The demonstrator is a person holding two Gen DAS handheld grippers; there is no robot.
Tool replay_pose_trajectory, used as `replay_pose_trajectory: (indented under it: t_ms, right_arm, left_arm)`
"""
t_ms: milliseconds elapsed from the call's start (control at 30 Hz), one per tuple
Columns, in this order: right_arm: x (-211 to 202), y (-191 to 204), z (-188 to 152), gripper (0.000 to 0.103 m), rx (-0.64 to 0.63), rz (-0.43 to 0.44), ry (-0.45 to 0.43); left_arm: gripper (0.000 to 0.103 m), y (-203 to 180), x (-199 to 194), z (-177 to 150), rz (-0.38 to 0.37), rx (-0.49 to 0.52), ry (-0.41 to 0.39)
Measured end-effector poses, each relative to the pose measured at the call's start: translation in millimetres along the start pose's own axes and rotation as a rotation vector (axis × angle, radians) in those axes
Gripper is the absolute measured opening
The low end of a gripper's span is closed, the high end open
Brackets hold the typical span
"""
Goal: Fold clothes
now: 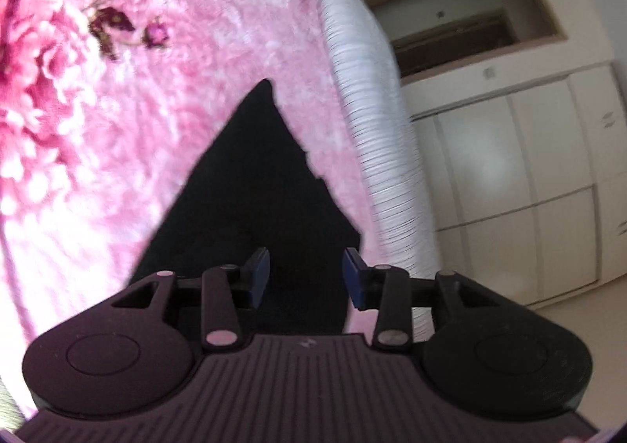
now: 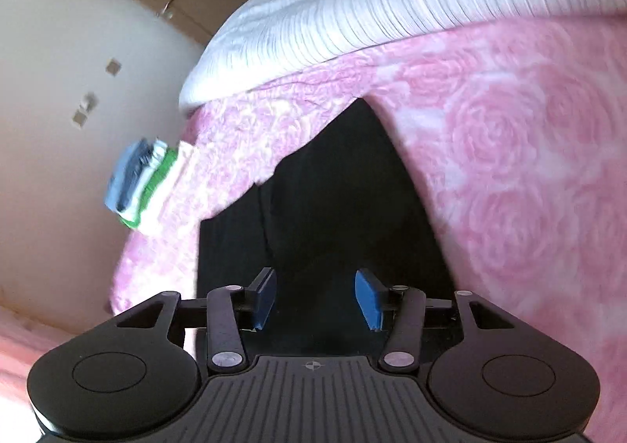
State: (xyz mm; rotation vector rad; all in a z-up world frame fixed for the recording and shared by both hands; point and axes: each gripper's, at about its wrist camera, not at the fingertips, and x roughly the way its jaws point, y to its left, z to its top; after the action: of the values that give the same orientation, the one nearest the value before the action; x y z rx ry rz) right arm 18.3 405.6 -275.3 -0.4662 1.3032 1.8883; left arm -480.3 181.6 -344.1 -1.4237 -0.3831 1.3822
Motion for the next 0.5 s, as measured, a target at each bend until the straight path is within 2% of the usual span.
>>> replay_pose_trajectory:
  t_ms: [167, 267, 367, 500]
  right_arm:
    - [30.4, -21.4, -27.7, 0.049, -0.1, -0.14, 0.124]
    - [46.2, -30.8, -37.8, 0.049, -0.207, -0.198, 0.161]
    - [63.7, -34.2, -39.5, 0.049, -0.303, -0.219, 0.166]
    - [89.2, -36.0, -39.8, 0.049, -0.399, -0.223, 0.176]
  left_arm:
    - [0.036, 12.6, 15.0, -15.9, 0.162, 0.107, 0.087]
    - [0.036, 11.0, 15.3, -34.0, 0.233, 0.24, 0.126]
    - [0.036, 2.3, 25.3, -41.6, 0.279, 0.4, 0.157]
    - [0.032, -2.7, 50.4, -38.4, 0.285, 0.5, 0.178]
